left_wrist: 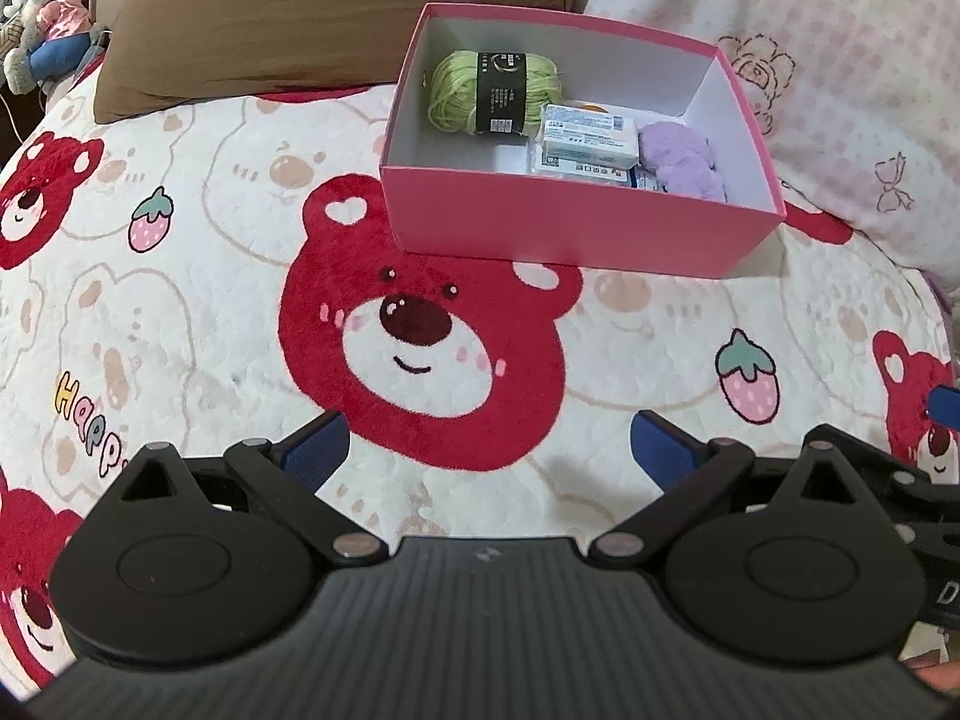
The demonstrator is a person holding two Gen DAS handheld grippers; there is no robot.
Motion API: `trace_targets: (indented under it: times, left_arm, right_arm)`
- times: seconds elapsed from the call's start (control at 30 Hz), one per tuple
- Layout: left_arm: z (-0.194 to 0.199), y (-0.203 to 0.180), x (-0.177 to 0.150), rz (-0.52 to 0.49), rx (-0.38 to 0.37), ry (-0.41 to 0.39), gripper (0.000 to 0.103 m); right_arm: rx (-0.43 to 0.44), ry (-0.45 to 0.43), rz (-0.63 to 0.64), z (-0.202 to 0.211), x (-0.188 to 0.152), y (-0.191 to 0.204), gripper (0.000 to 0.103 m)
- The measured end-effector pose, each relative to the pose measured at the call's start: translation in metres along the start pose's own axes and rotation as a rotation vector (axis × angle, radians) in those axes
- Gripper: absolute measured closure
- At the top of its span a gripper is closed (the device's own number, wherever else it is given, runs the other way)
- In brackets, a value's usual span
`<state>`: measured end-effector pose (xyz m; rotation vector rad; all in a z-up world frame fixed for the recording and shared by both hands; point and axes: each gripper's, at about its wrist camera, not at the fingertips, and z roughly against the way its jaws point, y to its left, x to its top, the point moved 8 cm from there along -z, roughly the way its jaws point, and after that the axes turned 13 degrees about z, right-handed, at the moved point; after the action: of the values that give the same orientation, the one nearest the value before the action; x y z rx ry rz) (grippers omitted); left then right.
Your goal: Organize objects
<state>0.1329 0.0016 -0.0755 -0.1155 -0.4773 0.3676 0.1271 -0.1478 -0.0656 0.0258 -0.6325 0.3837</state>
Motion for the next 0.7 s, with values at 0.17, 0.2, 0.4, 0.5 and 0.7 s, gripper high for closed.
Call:
trace_targets:
  times: [0.17, 0.2, 0.4, 0.5, 0.7]
  left_arm:
    - [0.0017, -0.0002, -0.0009, 0.0, 0.003, -0.001, 0.001]
    - [0.0022, 0.0001, -0.0011, 0.0, 0.003, 0.001, 0.001]
    - [0.0059, 0.0032, -0.0021, -0.011, 0.006, 0.008, 0.001]
    - [0.0071, 0.0024, -0.0022, -0.006, -0.001, 0.006, 0.001]
    - [0.0086, 0.0054, -0.0013, 0.013, 0.018, 0.012, 0.001]
  right_arm:
    - [-0.005, -0.003, 0.009, 0.0017, 0.0009, 0.0007, 0.0]
    - [-0.009, -0.004, 0.011, 0.0018, 0.0009, 0.0007, 0.0]
    - [-0.005, 0.002, 0.0, 0.0014, -0.0013, 0.0001, 0.0]
    - [-0.004, 0.003, -0.002, 0.0013, -0.0024, 0.001, 0.0]
    - [-0.008, -0.002, 0.0, 0.0019, -0.0025, 0.0017, 0.0]
